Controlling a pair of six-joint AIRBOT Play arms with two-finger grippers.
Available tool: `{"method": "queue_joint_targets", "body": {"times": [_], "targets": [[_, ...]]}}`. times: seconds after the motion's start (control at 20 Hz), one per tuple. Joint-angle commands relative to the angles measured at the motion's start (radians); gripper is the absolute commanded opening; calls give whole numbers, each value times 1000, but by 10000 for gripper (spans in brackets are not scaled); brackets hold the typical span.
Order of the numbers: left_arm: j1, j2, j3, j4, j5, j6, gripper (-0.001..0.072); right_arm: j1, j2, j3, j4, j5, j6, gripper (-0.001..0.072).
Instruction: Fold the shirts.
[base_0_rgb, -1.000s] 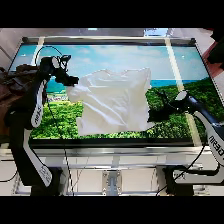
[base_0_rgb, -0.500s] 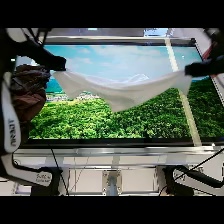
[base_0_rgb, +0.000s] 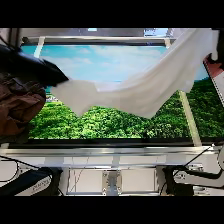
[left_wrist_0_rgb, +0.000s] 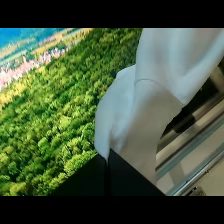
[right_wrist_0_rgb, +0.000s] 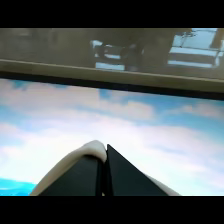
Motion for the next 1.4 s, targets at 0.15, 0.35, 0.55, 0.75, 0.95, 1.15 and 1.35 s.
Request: {"method": "queue_joint_targets", "body": {"times": [0.15,0.35,0.55,0.75,0.95,1.15,1.35], "targets": [[-137,34,-785,93,443,-245,11,168,-399,-55,43,59,71,22],[-135,34,-973,87,563,-290,29,210,-557,-61,28,87,89,327],[-134,35,-840,198,816,-208,673,187,-500,-12,-206,235,93,390],[-89,34,-652,356,1076,-292,682,108,-358,-6,-417,511,87,407],[-5,34,-628,344,1031,-340,682,-56,-269,-165,-156,691,81,405],[5,34,-628,351,909,-337,682,-189,-53,-581,-60,568,84,401],[4,34,-629,343,907,-338,682,-262,126,-988,63,361,85,402]]}}
